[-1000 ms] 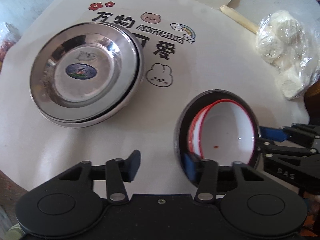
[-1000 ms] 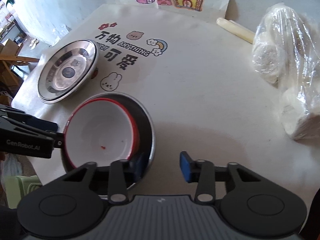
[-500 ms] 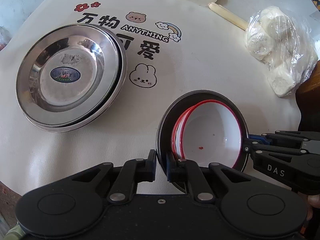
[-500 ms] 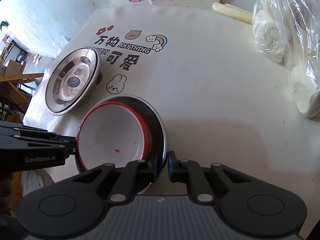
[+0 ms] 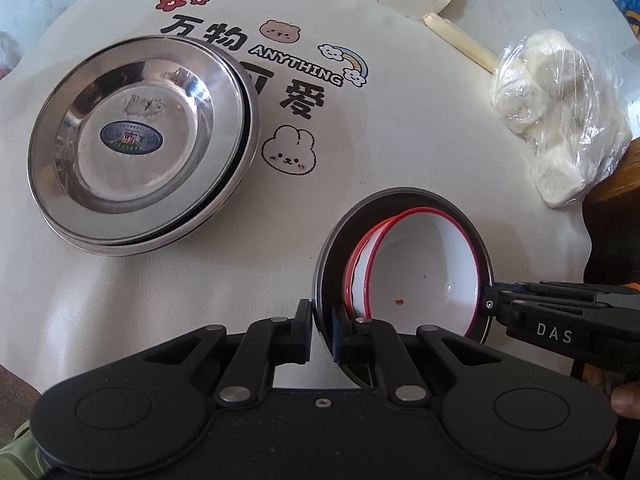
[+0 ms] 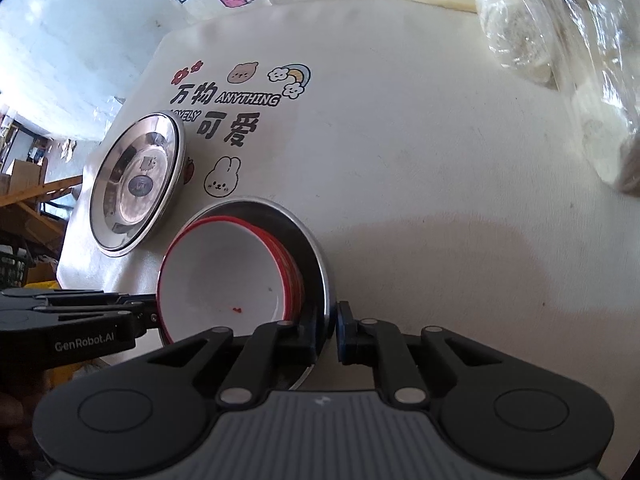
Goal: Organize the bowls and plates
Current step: 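Carry the steel bowl with nested bowls onto the steel plate stack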
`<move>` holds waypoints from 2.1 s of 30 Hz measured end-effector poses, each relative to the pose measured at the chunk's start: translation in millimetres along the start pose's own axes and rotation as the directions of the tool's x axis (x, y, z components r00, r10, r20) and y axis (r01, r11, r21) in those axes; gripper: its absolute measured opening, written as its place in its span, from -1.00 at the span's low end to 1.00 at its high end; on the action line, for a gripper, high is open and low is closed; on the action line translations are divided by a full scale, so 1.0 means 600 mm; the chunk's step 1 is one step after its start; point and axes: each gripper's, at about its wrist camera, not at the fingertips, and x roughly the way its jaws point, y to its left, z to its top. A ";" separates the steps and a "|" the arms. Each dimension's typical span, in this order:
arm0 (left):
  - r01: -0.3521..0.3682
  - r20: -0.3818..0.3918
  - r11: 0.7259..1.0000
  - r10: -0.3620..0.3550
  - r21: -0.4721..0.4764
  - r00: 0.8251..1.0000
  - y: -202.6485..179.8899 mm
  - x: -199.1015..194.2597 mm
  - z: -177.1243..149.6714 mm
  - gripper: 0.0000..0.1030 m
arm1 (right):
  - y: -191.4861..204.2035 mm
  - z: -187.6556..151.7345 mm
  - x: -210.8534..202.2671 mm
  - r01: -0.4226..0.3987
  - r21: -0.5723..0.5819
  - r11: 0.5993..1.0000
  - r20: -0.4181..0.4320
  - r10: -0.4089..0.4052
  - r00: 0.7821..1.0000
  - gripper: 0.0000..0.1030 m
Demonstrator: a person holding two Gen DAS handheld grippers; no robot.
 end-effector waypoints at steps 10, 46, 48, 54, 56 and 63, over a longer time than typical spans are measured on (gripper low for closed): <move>0.039 -0.004 0.998 -0.040 -0.054 0.999 0.008 -0.005 0.012 -0.86 | 0.003 0.006 -0.013 0.011 0.018 1.000 -0.001 -0.011 1.000 -0.77; 0.049 0.192 0.938 0.019 -0.343 0.981 0.234 -0.147 0.068 -0.87 | 0.227 0.161 0.028 -0.110 -0.111 0.988 -0.009 0.110 0.994 -0.77; 0.054 0.194 0.934 0.016 -0.352 0.981 0.248 -0.148 0.068 -0.88 | 0.238 0.163 0.035 -0.115 -0.112 0.987 -0.018 0.114 0.993 -0.77; 0.058 0.166 0.931 0.003 -0.360 0.986 0.280 -0.139 0.074 -0.88 | 0.261 0.165 0.055 -0.112 -0.106 0.988 -0.041 0.108 0.993 -0.77; 0.057 0.156 0.933 -0.001 -0.356 0.988 0.287 -0.135 0.078 -0.88 | 0.265 0.165 0.062 -0.108 -0.097 0.989 -0.048 0.104 0.993 -0.77; 0.047 0.129 0.945 -0.005 -0.322 0.992 0.302 -0.124 0.107 -0.88 | 0.271 0.176 0.081 -0.101 -0.055 0.993 -0.049 0.099 0.994 -0.77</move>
